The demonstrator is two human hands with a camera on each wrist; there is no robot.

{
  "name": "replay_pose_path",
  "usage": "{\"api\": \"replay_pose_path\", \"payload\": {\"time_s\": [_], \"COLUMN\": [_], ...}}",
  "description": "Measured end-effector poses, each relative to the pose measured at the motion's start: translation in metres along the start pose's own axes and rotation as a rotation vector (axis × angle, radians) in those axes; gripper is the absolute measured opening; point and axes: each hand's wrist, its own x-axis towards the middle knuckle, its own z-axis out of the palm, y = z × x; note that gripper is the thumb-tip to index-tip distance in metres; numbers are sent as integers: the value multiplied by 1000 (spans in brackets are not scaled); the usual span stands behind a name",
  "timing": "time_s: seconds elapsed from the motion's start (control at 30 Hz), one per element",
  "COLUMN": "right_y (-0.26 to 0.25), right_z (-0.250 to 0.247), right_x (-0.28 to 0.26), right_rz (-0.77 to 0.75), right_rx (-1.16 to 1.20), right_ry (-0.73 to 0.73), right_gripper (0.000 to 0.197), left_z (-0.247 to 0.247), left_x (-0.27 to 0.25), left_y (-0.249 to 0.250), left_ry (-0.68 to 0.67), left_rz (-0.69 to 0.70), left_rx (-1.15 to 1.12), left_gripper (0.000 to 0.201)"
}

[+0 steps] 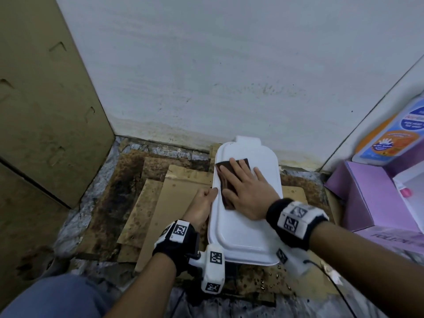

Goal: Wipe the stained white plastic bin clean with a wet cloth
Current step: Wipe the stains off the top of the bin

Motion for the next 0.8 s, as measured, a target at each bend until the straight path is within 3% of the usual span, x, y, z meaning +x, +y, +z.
{"api": "replay_pose_path", "payload": {"time_s": [0.17,0.4,0.5,0.57,0.63,0.8], "right_y": [17,-1,9,19,31,52], "right_z": [-25,2,-6,-13,-24,-34], "right_x": [45,-3,14,35,60,88], "right_rz": [28,-108,-81,-54,-5,83], "right_rx": [-46,-42,-71,-70,-47,13], "right_ry": [-57,-22,-1,8,1,33], "right_gripper": [61,77,79,70,60,58], "left_z": [-4,-1,0,0,0,-1], "left_x": [7,14,18,17,16,21], "left_y": [-5,9,16,17,16,14], "left_ry": [38,48,15,-1,-8,23], "left_rz": [26,29,43,47,54,83], "left_rx": [71,-76,-9,42,93,152], "left_gripper": [25,27,21,17,22,24]}}
